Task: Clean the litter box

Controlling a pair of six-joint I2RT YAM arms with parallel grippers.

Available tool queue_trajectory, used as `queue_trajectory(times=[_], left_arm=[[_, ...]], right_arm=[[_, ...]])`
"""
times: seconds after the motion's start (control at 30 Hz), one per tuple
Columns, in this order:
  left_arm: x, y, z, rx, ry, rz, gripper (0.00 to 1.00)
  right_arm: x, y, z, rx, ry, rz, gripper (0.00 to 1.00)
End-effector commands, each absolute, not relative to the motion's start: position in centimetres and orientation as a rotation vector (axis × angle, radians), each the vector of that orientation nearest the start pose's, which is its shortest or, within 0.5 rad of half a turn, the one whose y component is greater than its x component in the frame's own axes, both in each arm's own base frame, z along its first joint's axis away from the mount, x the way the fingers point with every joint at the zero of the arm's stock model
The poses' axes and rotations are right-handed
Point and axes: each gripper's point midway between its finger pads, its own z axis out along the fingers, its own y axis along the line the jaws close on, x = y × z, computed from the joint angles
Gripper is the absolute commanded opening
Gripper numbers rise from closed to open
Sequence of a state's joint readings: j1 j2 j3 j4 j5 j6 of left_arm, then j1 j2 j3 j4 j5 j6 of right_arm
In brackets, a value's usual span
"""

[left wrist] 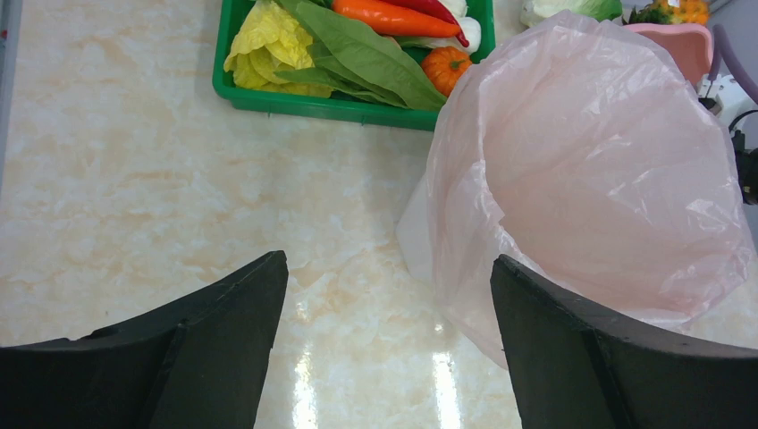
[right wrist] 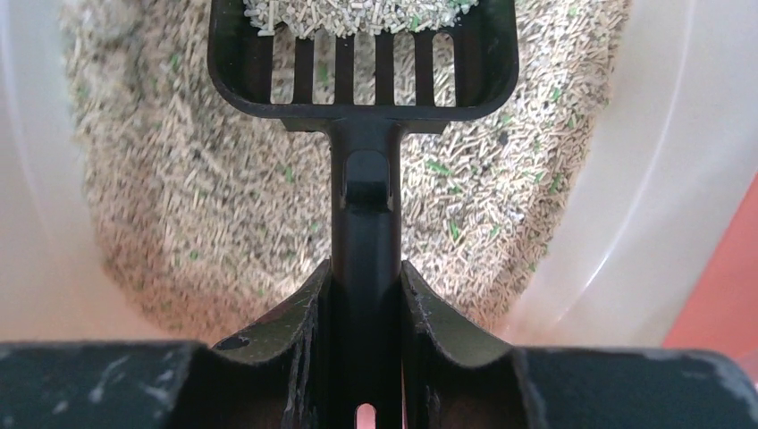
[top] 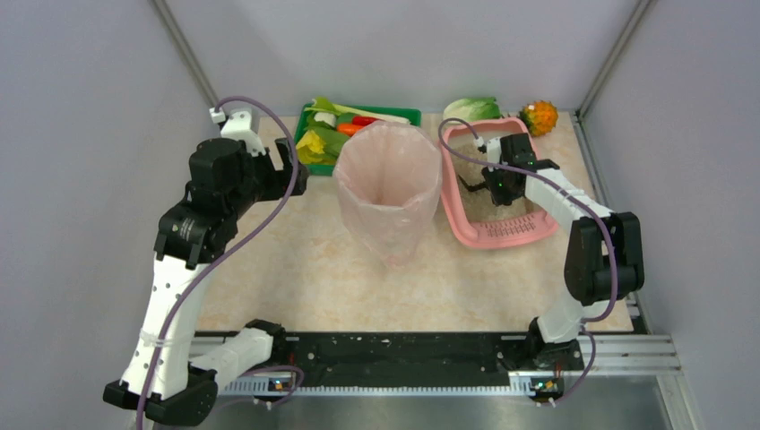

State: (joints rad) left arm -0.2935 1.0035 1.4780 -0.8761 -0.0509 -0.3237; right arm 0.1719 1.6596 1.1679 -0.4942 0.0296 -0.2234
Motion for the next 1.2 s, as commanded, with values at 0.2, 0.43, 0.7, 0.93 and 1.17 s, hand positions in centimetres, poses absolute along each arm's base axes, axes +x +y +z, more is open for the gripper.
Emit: queue_trajectory(times=[0.2,0.43,0.7,0.93,1.17], left_arm=[[27.5,-8.7,38.7,-0.082,1.934,-0.367,0.89],[27.6,-8.8,38.8,-0.094,1.937,-0.375,0.88],[27.4,-8.6,39.0,-0.108,1.940,-0.367,0.88],[27.7,-8.7,39.2,-0.116,1.944,-0.377,0.88],[27.7,-8.8,39.5,-0.126,1.944,-0.384,0.88]], right_arm=[[36.9,5.8,12.1,-0.829,2.439,-0.037,0.00],[38.8,7.8,10.0,-0.821,2.475,-0.006,0.00],[41.8,10.0,8.1,-0.652,2.470,0.022,0.00],[44.6,9.9,8.6,-0.411,2.407,-0.006,0.00],[46.6,11.3,8.6,-0.268,2.329,0.084,0.00]])
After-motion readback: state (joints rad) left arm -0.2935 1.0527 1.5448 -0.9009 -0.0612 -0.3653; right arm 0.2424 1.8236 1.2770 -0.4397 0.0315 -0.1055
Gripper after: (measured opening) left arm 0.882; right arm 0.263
